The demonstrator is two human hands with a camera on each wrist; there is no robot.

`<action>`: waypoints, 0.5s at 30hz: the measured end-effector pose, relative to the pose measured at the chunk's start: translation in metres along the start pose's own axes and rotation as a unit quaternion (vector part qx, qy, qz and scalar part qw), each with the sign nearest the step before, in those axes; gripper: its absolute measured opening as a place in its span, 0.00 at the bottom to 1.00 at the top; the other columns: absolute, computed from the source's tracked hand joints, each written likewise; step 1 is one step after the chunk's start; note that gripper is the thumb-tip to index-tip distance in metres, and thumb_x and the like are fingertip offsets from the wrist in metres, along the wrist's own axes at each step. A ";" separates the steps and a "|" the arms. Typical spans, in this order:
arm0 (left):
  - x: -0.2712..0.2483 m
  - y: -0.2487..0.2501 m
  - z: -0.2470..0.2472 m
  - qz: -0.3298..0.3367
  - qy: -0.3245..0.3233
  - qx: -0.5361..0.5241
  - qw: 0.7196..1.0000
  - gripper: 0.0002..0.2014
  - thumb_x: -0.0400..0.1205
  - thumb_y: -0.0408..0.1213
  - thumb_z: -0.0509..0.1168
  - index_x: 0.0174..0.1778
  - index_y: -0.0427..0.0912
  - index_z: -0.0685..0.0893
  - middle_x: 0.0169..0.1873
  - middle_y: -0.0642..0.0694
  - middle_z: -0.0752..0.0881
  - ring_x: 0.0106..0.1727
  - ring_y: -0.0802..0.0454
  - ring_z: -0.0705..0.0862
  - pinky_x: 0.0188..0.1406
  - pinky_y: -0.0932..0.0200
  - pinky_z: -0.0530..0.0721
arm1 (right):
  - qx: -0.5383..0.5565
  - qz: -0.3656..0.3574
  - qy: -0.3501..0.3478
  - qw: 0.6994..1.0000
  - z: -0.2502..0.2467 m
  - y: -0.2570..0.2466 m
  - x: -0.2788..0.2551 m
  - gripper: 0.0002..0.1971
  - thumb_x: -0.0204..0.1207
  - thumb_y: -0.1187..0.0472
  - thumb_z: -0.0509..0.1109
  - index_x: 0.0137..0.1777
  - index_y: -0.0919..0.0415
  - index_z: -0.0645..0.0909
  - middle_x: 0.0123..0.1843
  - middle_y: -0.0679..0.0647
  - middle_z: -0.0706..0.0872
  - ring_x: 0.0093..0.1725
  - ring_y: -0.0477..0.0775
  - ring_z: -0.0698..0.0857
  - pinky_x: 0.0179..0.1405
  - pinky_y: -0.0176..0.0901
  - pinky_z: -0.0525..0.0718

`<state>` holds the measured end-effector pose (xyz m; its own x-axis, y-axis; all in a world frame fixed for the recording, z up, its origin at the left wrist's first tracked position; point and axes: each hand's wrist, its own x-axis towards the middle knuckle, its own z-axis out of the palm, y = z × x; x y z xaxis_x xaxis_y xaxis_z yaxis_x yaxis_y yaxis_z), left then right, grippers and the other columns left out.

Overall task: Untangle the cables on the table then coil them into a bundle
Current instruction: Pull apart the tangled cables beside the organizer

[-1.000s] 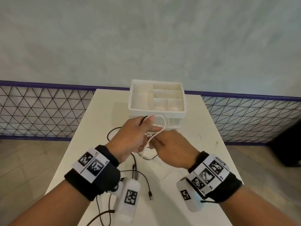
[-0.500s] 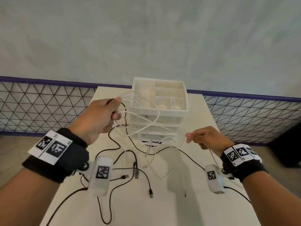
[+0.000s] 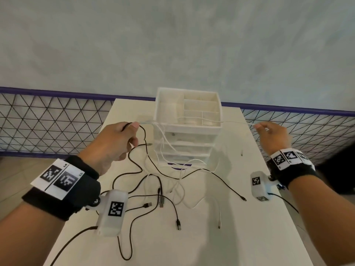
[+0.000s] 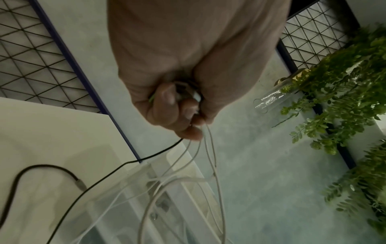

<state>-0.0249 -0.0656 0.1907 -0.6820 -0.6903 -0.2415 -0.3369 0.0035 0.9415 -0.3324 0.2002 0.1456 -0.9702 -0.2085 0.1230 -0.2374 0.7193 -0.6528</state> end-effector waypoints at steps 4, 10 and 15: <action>-0.003 -0.010 0.006 -0.013 -0.058 -0.005 0.998 0.14 0.88 0.39 0.60 0.43 0.36 0.85 0.29 0.47 0.75 0.27 0.55 0.69 0.20 0.64 0.67 | 0.058 0.027 -0.010 0.998 0.010 0.012 -0.014 0.10 0.86 0.54 0.61 0.55 0.55 0.82 0.50 0.57 0.91 0.40 0.58 0.89 0.34 0.42 0.79; -0.009 -0.009 0.018 -0.046 -0.091 0.000 0.995 0.12 0.89 0.41 0.58 0.46 0.39 0.81 0.30 0.44 0.77 0.26 0.51 0.75 0.18 0.62 0.71 | 0.039 0.001 -0.145 0.989 -0.005 0.003 -0.003 0.26 0.85 0.50 0.63 0.82 0.42 0.62 0.77 0.56 0.79 0.48 0.57 0.92 0.59 0.63 0.87; -0.011 -0.012 0.039 0.008 -0.107 0.102 0.989 0.16 0.88 0.45 0.58 0.40 0.43 0.83 0.25 0.51 0.72 0.21 0.57 0.64 0.18 0.63 0.62 | 0.047 -0.131 -0.148 0.979 0.008 -0.047 -0.063 0.34 0.71 0.37 0.74 0.77 0.42 0.72 0.76 0.47 0.79 0.44 0.51 0.88 0.54 0.50 0.87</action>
<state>-0.0388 -0.0294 0.1728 -0.8028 -0.5200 -0.2919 -0.4345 0.1748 0.8836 -0.2600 0.1744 0.1625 -0.8169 -0.5708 0.0826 -0.4573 0.5537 -0.6959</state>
